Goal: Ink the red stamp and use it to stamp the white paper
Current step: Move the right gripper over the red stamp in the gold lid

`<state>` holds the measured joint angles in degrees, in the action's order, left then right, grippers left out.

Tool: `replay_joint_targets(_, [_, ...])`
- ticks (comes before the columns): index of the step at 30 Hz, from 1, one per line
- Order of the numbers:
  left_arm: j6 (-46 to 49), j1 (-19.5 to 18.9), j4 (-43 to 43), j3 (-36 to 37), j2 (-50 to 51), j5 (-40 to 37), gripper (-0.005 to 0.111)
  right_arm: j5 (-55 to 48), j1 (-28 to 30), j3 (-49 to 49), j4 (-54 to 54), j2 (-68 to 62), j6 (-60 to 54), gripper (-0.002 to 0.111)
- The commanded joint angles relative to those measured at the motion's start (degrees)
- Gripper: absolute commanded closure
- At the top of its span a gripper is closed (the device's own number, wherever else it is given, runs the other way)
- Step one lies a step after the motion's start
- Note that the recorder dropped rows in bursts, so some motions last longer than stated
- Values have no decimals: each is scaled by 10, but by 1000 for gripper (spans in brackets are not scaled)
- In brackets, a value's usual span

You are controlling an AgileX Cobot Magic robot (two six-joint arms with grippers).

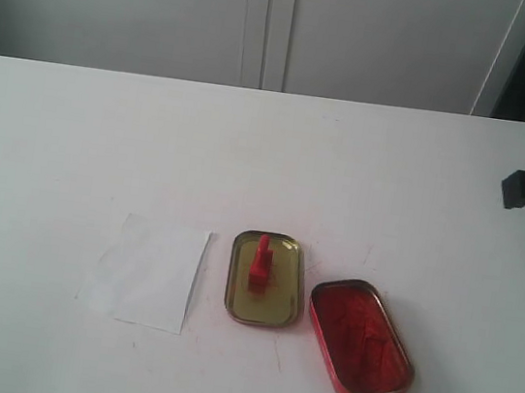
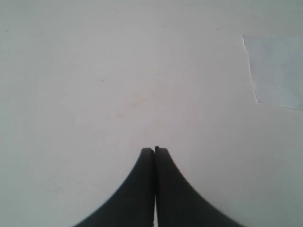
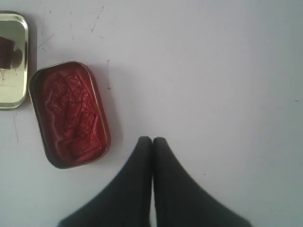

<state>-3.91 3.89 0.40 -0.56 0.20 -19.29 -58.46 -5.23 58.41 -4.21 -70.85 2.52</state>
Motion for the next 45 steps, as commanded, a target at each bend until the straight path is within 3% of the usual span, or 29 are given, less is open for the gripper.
replay_joint_targets(1, [-2, 0, 1, 6, -2, -8, 107, -6, -3, 24, -31, -45, 3, 108])
replay_joint_targets(45, [-2, 0, 2, 6, -2, -8, 107, -12, -264, 219, -27, -330, 113, 108])
